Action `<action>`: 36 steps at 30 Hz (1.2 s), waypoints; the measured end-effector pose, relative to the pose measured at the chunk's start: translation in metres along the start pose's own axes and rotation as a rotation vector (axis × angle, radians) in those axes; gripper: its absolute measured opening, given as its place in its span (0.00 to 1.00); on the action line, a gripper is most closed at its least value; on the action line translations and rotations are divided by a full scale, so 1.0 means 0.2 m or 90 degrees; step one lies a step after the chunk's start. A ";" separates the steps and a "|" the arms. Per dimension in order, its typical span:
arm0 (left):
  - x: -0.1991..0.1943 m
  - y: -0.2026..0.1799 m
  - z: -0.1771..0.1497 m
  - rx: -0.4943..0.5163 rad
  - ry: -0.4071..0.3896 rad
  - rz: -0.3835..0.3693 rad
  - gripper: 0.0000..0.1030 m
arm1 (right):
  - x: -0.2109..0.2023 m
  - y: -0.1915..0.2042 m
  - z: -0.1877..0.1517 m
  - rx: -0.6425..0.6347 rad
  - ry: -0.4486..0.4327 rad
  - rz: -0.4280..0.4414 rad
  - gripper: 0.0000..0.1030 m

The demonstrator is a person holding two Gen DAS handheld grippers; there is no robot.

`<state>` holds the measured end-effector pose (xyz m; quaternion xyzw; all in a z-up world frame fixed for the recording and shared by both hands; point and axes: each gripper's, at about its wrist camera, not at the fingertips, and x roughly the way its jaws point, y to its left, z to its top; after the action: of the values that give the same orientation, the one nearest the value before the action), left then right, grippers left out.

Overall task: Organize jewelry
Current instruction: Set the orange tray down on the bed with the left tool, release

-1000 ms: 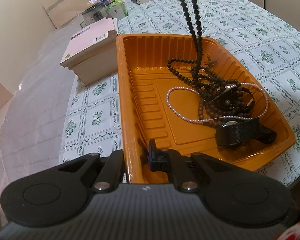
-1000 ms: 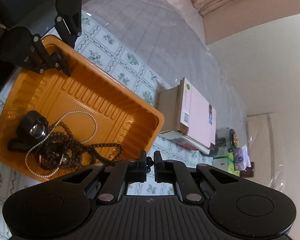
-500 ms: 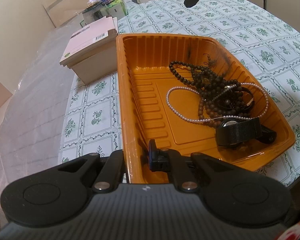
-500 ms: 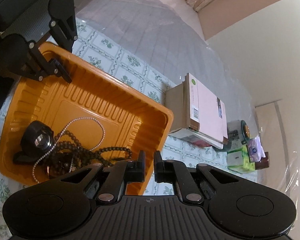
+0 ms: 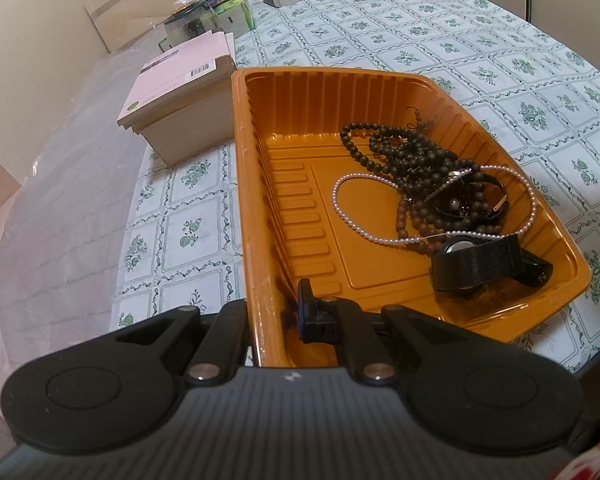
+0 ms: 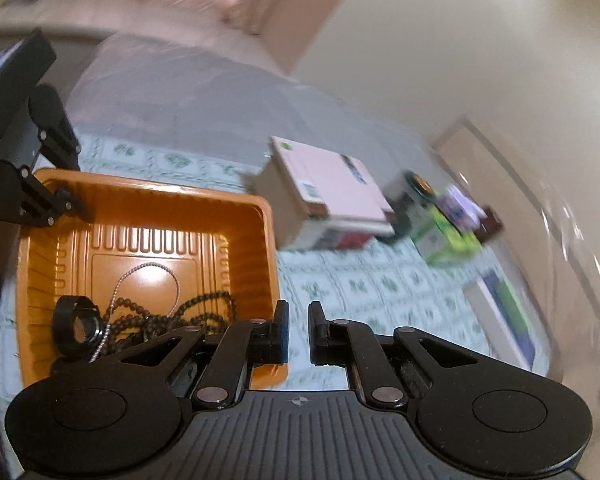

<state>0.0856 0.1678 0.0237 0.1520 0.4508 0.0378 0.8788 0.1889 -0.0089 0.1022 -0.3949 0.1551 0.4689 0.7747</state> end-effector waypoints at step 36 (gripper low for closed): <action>0.23 0.19 -0.10 -0.091 -0.005 -0.151 0.06 | -0.61 0.31 -0.63 0.710 -0.002 -0.058 0.61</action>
<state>0.0988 0.2177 -0.0126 0.0344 0.4585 -0.0349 0.8873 0.0905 -0.1623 0.0672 0.0688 0.3613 0.2826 0.8859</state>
